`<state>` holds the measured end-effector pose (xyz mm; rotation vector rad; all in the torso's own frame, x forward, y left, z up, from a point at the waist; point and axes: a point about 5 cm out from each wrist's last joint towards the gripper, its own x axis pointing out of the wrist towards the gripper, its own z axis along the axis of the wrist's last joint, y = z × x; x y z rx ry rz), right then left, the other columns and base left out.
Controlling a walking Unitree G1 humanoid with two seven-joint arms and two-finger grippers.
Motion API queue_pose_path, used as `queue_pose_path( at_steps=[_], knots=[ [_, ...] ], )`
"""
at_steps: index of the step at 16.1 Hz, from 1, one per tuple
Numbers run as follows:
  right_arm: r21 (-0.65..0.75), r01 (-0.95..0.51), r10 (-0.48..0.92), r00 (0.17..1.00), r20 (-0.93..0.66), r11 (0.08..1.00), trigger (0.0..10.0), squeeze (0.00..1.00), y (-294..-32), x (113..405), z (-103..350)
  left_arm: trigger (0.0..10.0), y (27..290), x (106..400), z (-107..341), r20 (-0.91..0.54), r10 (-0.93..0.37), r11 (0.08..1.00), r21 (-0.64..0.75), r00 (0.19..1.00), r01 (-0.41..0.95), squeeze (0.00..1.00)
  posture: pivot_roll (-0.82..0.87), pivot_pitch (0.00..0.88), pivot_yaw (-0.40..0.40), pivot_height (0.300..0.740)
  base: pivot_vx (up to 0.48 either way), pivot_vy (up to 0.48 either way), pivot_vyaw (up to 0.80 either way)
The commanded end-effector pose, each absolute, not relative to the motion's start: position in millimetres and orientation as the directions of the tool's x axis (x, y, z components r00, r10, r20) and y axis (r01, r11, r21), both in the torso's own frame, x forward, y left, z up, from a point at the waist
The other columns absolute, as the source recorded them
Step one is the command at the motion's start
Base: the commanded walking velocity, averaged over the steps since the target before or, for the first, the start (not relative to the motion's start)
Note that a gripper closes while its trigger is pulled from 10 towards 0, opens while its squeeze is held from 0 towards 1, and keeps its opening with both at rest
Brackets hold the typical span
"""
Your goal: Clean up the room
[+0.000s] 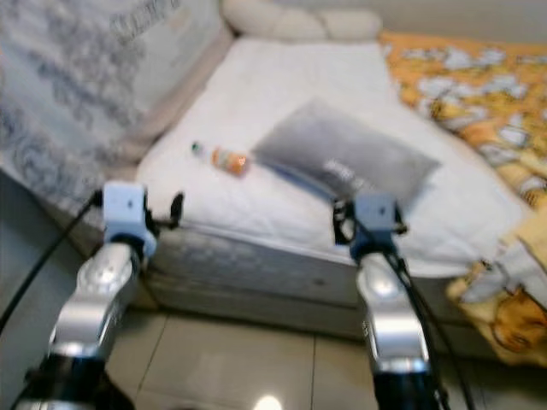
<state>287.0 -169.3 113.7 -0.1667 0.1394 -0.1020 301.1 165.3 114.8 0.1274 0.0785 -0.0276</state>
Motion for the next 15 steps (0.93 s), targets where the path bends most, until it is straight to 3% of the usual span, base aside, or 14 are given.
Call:
queue_pose_path(
  at_steps=[1,15],
  knots=[
    [-0.165,0.077,-0.098,0.988,-0.121,0.983,10.0,0.00,-163.2,288.3,116.2,10.0,168.6,300.9,114.5,-0.085,-0.013,0.990,0.137,0.996,0.025,0.00,-0.11,0.000,0.021,0.740,0.259,0.000,0.00],
    [-0.123,0.091,-0.106,0.986,-0.126,0.988,10.0,0.00,-163.6,288.9,115.4,10.0,170.2,301.5,115.6,-0.079,-0.016,0.991,0.132,0.997,0.027,0.00,-0.10,0.000,0.024,0.740,0.272,0.000,0.00]
  ],
)
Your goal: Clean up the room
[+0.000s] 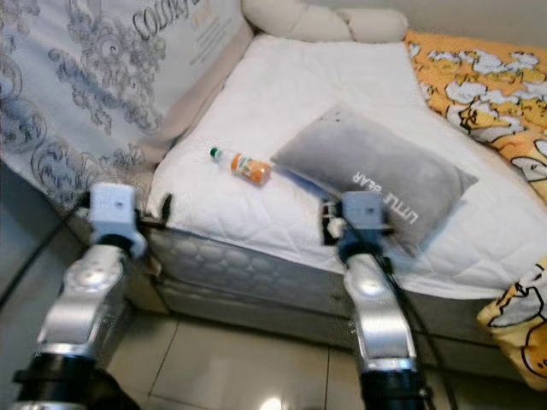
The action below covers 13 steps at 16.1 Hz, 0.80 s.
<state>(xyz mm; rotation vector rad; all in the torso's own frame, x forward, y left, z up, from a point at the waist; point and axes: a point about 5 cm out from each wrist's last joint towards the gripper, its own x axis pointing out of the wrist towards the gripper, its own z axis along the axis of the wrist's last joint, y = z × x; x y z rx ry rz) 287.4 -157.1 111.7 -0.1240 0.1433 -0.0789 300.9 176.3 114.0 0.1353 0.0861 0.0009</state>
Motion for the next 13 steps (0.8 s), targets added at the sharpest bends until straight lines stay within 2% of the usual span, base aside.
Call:
queue_pose_path(
  at_steps=[1,4,13],
  knots=[
    [-0.116,0.091,-0.106,0.986,-0.131,0.989,10.0,0.00,-163.6,288.8,115.1,10.0,170.2,301.4,115.6,-0.080,-0.017,0.991,0.132,0.997,0.028,0.00,-0.10,0.000,0.024,0.740,0.289,0.000,-0.65],
    [-0.131,0.101,-0.119,0.984,-0.136,0.986,10.0,0.00,-165.8,288.3,113.9,10.0,169.9,301.0,115.5,-0.080,-0.018,0.991,0.134,0.997,0.029,0.00,-0.10,0.000,0.025,0.740,0.292,0.000,-0.80],
    [-0.134,0.087,-0.103,0.988,-0.119,0.987,10.0,0.00,-163.4,289.5,116.3,10.0,170.9,301.0,115.2,-0.082,-0.020,0.992,0.126,0.996,0.030,0.00,-0.10,0.000,0.027,0.740,0.319,0.000,0.00]
  ],
)
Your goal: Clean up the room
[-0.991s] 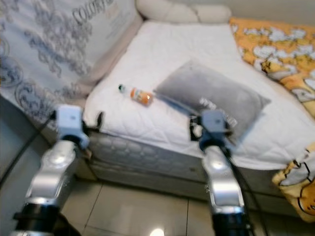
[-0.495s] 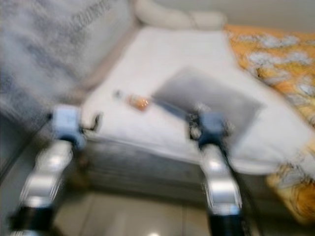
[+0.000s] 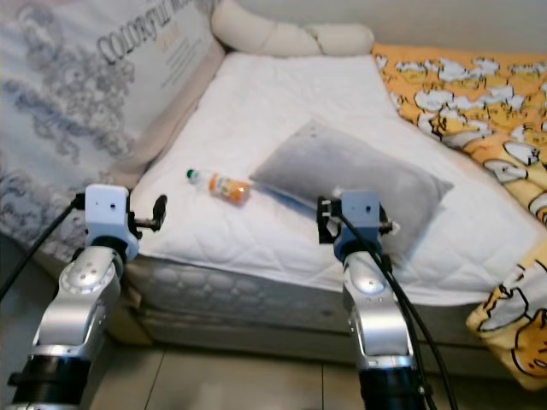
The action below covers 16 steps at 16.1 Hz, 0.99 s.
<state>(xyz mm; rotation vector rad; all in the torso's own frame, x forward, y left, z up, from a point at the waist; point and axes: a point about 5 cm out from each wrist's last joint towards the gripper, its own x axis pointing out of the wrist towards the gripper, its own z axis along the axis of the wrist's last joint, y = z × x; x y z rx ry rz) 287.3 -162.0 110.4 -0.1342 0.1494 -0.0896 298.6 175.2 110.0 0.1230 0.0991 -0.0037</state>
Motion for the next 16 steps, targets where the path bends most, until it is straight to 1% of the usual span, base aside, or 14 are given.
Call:
queue_pose_path(
  at_steps=[1,13,15,16],
  knots=[
    [-0.135,0.086,-0.103,0.987,-0.120,0.987,10.0,0.00,-163.4,289.5,116.1,10.0,170.8,301.0,115.2,-0.082,-0.019,0.992,0.126,0.996,0.030,0.00,-0.10,0.000,0.027,0.740,0.345,0.000,0.00],
    [-0.138,0.086,-0.104,0.987,-0.124,0.987,10.0,0.00,-162.8,289.4,115.2,10.0,171.2,300.8,114.7,-0.086,-0.021,0.992,0.125,0.996,0.032,0.00,-0.10,0.000,0.030,0.740,0.341,0.000,0.00],
    [-0.167,0.058,-0.079,0.989,-0.123,0.984,10.0,0.00,-161.1,289.5,115.3,10.0,170.7,300.6,114.5,-0.086,-0.023,0.992,0.125,0.996,0.033,0.00,-0.10,0.000,0.030,0.740,0.341,0.000,0.00],
    [-0.186,0.031,-0.054,0.991,-0.120,0.982,10.0,0.00,-158.0,289.5,116.0,10.0,170.8,300.6,114.3,-0.087,-0.023,0.992,0.125,0.996,0.034,0.00,-0.10,0.000,0.030,0.740,0.341,0.000,0.80]
  ],
)
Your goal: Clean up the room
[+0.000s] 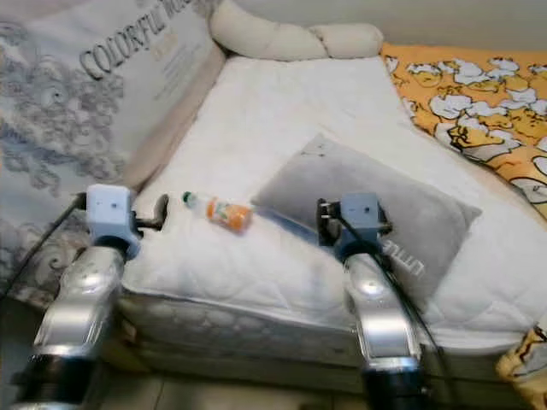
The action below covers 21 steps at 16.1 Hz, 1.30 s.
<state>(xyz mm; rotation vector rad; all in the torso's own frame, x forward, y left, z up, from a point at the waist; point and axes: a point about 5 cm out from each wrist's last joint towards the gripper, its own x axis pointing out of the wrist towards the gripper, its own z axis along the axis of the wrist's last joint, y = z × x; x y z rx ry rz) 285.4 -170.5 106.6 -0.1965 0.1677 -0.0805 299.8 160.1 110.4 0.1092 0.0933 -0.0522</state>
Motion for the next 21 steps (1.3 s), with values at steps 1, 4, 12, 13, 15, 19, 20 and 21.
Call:
queue_pose_path(
  at_steps=[1,4,12,13,15,19,20,21],
  knots=[
    [-0.191,0.016,-0.040,0.992,-0.122,0.982,10.0,0.00,-156,289,116,10.0,171,301,114,-0.087,-0.024,0.991,0.126,0.996,0.035,0.00,-0.10,0.000,0.030,0.740,0.341,0.000,0.80],
    [-0.226,-0.055,0.024,0.990,-0.137,0.973,10.0,0.00,-149,287,114,10.0,172,299,116,-0.082,-0.037,0.990,0.135,0.996,0.048,0.00,-0.11,0.000,0.036,0.740,0.340,0.000,0.80],
    [-0.235,-0.226,0.179,0.963,-0.203,0.946,10.0,0.00,-150,288,104,10.0,171,285,126,-0.078,-0.121,0.951,0.276,0.990,0.138,0.00,-0.05,0.000,0.025,0.740,0.286,0.000,0.50],
    [-0.236,-0.236,0.190,0.961,-0.203,0.943,10.0,0.00,-152,290,105,10.0,171,285,126,-0.085,-0.140,0.945,0.287,0.987,0.159,0.00,-0.05,0.000,0.024,0.740,0.000,0.000,0.00],
    [-0.260,-0.220,0.152,0.954,-0.258,0.940,10.0,0.00,-166,301,103,10.0,168,284,125,-0.132,-0.225,0.912,0.321,0.965,0.256,0.00,-0.05,0.000,0.024,0.740,0.000,0.000,0.00],
    [-0.274,-0.271,0.156,0.913,-0.377,0.923,10.0,1.00,-176,316,95,10.0,159,280,119,-0.242,-0.403,0.827,0.315,0.883,0.465,0.00,-0.05,0.000,0.046,0.740,0.000,0.000,0.00],
    [-0.302,-0.302,0.154,0.890,-0.430,0.904,10.0,1.00,-179,323,89,10.0,156,280,118,-0.279,-0.461,0.792,0.299,0.842,0.532,0.00,-0.05,0.000,0.047,0.740,0.000,0.000,0.00],
    [-0.306,-0.317,0.145,0.868,-0.474,0.898,10.0,1.00,-185,329,84,10.0,154,279,117,-0.311,-0.501,0.756,0.298,0.808,0.583,0.00,-0.05,0.000,0.044,0.740,0.000,0.000,0.00]
  ],
)
